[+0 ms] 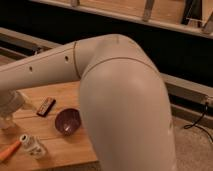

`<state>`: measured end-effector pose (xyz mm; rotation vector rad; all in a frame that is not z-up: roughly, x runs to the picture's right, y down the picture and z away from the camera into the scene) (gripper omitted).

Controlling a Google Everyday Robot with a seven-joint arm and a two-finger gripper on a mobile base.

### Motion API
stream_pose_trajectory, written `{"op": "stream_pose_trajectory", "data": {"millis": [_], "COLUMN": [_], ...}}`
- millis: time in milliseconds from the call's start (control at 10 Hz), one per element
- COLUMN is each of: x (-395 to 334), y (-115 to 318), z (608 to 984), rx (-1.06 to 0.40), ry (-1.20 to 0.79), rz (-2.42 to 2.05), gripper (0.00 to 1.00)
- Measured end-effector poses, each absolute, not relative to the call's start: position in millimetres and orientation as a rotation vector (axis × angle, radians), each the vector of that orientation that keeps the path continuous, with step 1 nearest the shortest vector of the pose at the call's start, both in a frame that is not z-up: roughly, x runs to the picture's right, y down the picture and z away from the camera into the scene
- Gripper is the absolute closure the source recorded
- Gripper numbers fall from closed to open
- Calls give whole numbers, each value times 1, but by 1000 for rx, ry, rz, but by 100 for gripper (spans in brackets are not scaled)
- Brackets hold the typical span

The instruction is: Place the pepper in the ceramic cup

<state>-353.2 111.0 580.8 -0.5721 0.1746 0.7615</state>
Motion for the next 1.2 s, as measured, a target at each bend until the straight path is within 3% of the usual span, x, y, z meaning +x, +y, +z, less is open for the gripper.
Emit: {"op": "stream_pose_trajectory", "data": {"millis": [500,1200], "x": [-410,-431], "y": [139,190], "z": [583,610], "rx": [-616,-732], "ry": [118,-18], "rz": [624,444], "gripper": [35,35]}}
